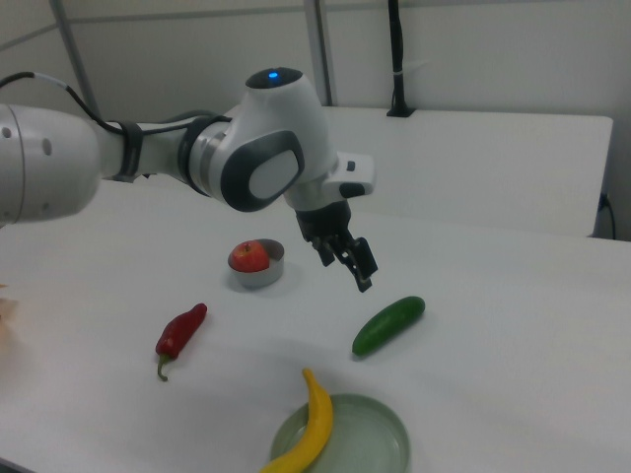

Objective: Put the cucumber on the left side of the bowl
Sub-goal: 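Move the open gripper over the green cucumber, then lower the gripper and close it around the cucumber's middle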

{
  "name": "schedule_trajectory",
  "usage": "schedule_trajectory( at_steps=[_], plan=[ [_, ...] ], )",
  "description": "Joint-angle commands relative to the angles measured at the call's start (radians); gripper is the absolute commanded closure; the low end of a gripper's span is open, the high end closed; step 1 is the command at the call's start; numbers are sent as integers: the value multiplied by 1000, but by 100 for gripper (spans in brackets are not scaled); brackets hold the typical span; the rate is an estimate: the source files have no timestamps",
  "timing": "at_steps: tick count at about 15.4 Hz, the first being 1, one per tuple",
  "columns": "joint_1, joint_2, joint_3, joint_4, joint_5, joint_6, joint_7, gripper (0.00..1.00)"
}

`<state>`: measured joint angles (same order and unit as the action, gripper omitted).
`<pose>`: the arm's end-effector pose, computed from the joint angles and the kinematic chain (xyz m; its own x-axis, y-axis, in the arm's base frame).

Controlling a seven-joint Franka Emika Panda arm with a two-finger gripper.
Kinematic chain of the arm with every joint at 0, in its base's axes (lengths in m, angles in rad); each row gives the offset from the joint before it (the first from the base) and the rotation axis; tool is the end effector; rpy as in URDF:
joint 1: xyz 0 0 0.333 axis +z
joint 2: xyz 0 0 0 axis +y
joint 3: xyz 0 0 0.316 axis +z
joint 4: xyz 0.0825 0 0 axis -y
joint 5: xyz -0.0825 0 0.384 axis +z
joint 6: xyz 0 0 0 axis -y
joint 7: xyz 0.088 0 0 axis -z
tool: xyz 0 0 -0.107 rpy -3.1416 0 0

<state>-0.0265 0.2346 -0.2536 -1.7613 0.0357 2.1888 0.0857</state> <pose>0.6219 -0.1657 0.4542 0.9133 -0.3544 0.2008 -0.3634 -0.9316 0.0086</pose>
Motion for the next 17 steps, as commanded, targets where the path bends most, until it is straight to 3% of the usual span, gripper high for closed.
schedule_trajectory(
  at_steps=[1, 10, 17],
  plan=[
    [-16, 28, -10, 0, -10, 66, -4, 0],
    [-41, 153, -16, 22, -5, 174, 0, 0],
    [-35, 233, -9, 68, -3, 227, 86, 0]
  ],
)
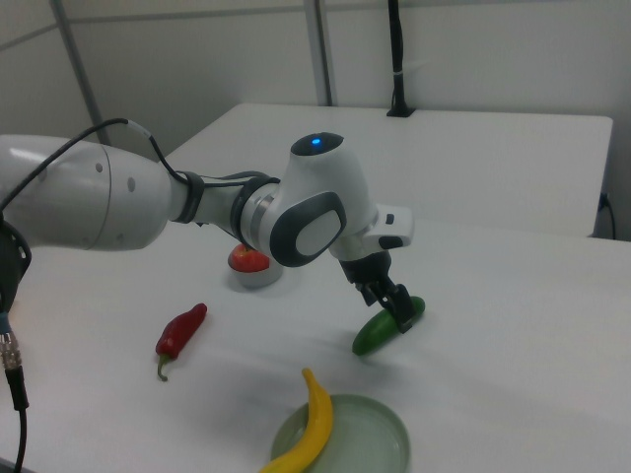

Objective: Put the cucumber on the left side of the bowl
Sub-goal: 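Lower the gripper and close it around the cucumber's middle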

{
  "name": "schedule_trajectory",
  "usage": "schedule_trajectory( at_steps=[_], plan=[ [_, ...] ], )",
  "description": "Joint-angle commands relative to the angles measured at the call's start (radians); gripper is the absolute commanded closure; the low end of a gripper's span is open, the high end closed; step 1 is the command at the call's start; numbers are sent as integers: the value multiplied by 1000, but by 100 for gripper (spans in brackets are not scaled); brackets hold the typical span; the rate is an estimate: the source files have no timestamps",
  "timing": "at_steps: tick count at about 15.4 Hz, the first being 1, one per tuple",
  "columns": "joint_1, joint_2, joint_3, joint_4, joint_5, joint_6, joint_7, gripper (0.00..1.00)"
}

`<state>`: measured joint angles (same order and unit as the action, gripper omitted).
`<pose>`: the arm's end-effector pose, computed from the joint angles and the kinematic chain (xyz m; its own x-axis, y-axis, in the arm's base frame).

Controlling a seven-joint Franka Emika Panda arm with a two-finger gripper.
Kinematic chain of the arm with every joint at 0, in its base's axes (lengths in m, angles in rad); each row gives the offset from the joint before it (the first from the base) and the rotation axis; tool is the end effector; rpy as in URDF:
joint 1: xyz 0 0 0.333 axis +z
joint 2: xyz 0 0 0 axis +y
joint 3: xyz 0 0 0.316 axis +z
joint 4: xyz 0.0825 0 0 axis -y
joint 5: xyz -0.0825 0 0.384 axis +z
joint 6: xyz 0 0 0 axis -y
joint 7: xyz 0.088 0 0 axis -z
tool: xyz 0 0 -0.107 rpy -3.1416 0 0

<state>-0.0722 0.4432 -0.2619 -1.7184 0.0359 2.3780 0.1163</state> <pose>0.6520 -0.2050 0.3610 0.8833 -0.4047 0.2366 -0.4278 -0.9022 0.0540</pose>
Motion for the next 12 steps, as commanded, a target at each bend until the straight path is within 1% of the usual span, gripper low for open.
schedule_trajectory(
  at_steps=[1, 3, 7, 9, 11, 12],
  plan=[
    [11, 38, 1, 26, -7, 49, 68, 0],
    [12, 60, 1, 42, -8, 55, 82, 0],
    [40, 94, 1, 56, -10, 58, 141, 0],
    [45, 109, 1, 65, -11, 85, 143, 0],
    [75, 123, -10, 65, -11, 101, 143, 0],
    [75, 134, -10, 66, -11, 101, 143, 0]
  ],
)
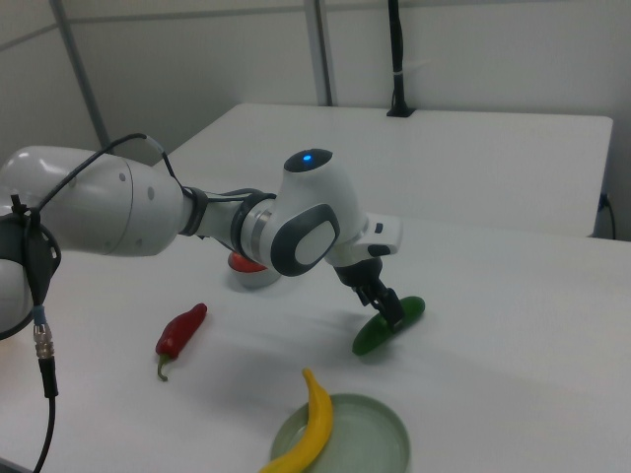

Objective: Put the cucumber on the left side of the bowl
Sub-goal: 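Lower the gripper and close it around the cucumber's middle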

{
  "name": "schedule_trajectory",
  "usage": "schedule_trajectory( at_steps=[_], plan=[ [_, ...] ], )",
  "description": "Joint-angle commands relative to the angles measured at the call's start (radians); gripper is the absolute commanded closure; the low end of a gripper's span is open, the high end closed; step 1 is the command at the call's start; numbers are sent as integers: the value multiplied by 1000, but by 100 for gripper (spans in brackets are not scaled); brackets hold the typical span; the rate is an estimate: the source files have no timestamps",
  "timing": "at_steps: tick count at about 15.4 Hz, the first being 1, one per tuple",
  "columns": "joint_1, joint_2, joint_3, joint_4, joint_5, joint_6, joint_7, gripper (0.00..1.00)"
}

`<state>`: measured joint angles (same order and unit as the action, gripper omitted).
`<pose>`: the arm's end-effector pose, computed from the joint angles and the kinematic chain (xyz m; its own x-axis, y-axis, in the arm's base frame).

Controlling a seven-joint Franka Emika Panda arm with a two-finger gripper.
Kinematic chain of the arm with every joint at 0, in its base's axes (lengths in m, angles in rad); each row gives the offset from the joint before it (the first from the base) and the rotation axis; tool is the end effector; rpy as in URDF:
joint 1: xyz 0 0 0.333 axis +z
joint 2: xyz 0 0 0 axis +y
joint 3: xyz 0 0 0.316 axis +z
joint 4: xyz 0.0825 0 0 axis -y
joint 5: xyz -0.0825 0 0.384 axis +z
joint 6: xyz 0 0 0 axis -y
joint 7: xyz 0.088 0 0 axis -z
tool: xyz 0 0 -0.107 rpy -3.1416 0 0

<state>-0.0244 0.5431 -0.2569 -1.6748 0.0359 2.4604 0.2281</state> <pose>0.6800 -0.1719 0.3228 0.8555 -0.4406 0.2719 -0.4680 -0.8827 0.0421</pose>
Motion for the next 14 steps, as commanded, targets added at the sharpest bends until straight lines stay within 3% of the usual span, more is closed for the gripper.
schedule_trajectory(
  at_steps=[1, 3, 5, 14],
  plan=[
    [28, 41, -16, 24, -13, 20, 31, 9],
    [28, 47, -15, 33, -13, 22, 31, 56],
    [23, 51, -15, 35, -11, 22, 31, 84],
    [18, 17, -13, 35, -8, 26, 30, 85]
  ],
)
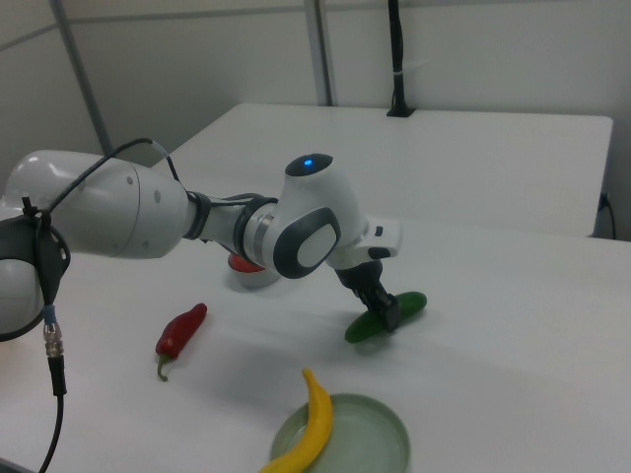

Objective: Put the cucumber on the left side of the bowl
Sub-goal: 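Lower the gripper and close it around the cucumber's middle, then lift the cucumber and carry it toward the metal bowl with the apple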

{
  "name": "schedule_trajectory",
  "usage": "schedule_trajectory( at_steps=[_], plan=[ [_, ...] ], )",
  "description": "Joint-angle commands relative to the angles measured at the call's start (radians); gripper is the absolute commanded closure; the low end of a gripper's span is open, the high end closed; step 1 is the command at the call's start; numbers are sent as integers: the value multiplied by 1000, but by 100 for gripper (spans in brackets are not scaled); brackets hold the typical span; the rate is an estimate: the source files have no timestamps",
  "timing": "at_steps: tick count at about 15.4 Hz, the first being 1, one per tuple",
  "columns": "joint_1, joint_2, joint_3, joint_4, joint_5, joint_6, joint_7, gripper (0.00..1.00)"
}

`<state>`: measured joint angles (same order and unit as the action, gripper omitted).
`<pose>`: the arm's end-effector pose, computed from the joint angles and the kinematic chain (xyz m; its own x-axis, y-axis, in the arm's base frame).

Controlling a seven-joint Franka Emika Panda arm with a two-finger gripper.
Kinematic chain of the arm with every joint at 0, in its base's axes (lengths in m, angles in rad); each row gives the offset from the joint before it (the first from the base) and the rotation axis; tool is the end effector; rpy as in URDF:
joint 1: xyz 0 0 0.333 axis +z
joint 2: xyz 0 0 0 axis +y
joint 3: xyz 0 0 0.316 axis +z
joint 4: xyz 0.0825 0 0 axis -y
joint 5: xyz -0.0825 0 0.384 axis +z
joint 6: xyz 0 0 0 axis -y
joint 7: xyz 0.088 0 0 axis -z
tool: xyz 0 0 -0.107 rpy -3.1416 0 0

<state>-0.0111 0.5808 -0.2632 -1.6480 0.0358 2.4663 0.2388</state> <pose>0.6880 -0.1664 0.3106 0.8577 -0.4366 0.2717 -0.4660 -0.8833 0.0515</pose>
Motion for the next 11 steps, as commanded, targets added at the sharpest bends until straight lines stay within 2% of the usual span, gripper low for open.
schedule_trajectory(
  at_steps=[1, 4, 8, 11],
  plan=[
    [5, -35, -4, 7, -11, 19, 17, 85],
    [2, -91, 2, -15, -14, 7, 8, 85],
    [-9, -194, 2, -32, -16, -156, -134, 85],
    [2, -237, 24, -35, -16, -168, -133, 84]
  ],
)
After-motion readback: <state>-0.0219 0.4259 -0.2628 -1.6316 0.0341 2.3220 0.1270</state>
